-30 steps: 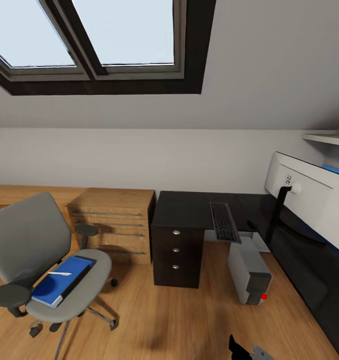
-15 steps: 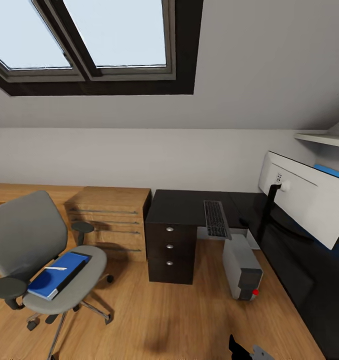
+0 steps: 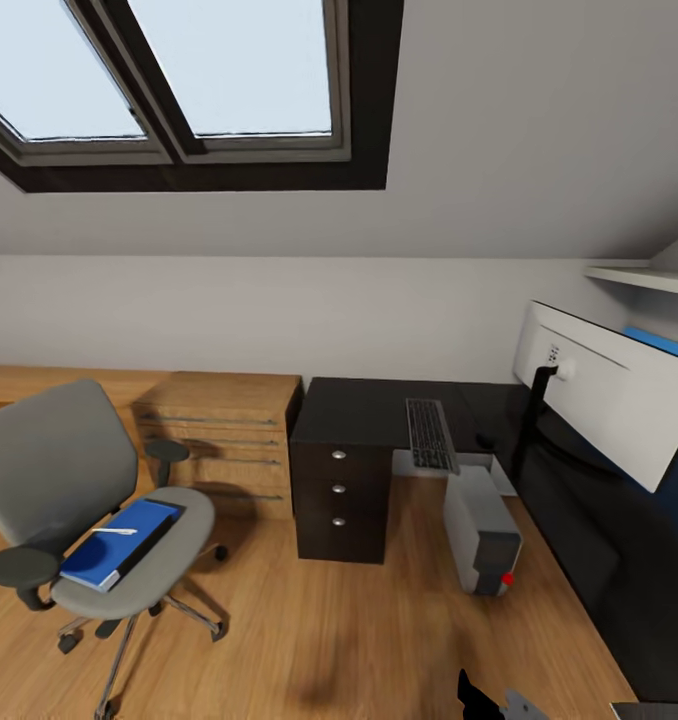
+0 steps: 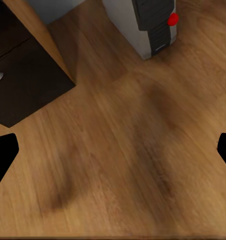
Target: In the bedroom, organize the workspace by keeping the computer under the desk, ensuring the monitor is on the desk, placing the keyboard on the desk next to the monitor, placing the mouse on the desk next to the keyboard, moving the folder from the swivel chair onto the desk next to the mouse, stacking the notebook on top of the folder with the pen on top of the notebook, and positioning the swivel chair next to the desk.
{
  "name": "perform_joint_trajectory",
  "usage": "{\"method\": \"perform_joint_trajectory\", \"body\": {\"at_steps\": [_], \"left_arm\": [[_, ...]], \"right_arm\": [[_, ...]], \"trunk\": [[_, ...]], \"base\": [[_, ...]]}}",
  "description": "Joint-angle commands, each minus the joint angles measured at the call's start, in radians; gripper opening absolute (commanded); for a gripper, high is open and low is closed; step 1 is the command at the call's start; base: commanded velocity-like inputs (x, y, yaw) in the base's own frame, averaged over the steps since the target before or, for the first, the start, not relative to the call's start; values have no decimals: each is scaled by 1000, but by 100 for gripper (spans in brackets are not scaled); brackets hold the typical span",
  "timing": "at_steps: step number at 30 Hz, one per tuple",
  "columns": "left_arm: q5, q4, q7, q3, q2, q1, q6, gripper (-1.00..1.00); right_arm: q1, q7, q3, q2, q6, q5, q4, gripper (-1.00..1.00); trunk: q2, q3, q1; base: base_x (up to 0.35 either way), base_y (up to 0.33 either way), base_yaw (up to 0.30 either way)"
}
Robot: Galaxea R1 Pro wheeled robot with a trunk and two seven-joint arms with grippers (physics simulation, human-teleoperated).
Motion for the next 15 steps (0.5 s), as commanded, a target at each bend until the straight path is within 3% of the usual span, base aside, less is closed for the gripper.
{"method": "perform_joint_trajectory", "body": {"at_steps": [1, 15], "left_arm": [[-6, 0, 3, 5, -1, -1, -2, 100], [-6, 0, 3, 5, -1, -1, -2, 100]], "right_arm": [[-1, 8, -6, 0, -4, -4, 2, 100], [-1, 9, -6, 1, -5, -3, 2, 100]], "trunk": [[-1, -1, 0], [-1, -1, 0]], "base": [[-215, -32, 0], [-270, -63, 0]]}}
